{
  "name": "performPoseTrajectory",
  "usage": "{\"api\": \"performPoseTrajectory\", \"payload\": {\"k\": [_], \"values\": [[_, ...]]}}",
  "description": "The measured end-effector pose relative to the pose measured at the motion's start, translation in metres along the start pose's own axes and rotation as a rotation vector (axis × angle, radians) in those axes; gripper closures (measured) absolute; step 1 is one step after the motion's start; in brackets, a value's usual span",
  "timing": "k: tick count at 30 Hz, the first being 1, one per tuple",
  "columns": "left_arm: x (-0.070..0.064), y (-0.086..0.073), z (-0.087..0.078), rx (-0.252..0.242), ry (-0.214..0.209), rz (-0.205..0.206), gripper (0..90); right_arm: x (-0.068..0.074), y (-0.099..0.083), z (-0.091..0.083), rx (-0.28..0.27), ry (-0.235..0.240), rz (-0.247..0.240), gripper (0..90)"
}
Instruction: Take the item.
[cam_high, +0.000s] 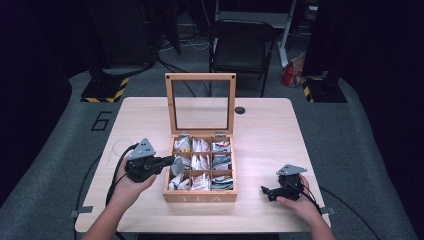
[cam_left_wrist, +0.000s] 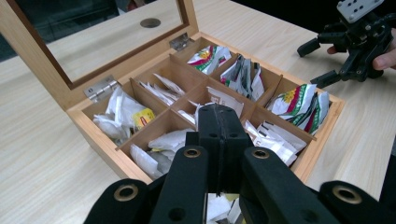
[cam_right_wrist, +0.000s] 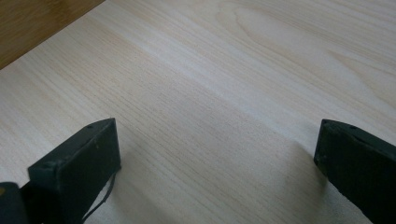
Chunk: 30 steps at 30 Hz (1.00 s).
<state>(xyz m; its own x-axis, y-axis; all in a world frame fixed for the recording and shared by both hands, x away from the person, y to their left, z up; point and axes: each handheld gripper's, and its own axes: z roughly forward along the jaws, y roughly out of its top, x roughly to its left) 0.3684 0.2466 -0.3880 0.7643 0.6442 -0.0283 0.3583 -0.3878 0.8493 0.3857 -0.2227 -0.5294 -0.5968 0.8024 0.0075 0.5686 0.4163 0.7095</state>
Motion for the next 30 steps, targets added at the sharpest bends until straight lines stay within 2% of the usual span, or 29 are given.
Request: {"api": "performPoseTrajectory", "payload": {"k": [5,17,30], "values": [[0.001,0.005,-0.004,-0.004,0.009,0.009,90.0,0.0,0.0,0.0,0.0,0.0,-0.001,0.0],[0.004,0.008,-0.007,-0.017,0.021,0.0,90.0,0.0,0.0,0.0,0.0,0.0,0.0,0.0],[0.018,0.011,-0.019,-0.038,0.065,-0.023,90.0,0.0,0.0,0.0,-0.001,-0.002,0.0,0.0]]}}
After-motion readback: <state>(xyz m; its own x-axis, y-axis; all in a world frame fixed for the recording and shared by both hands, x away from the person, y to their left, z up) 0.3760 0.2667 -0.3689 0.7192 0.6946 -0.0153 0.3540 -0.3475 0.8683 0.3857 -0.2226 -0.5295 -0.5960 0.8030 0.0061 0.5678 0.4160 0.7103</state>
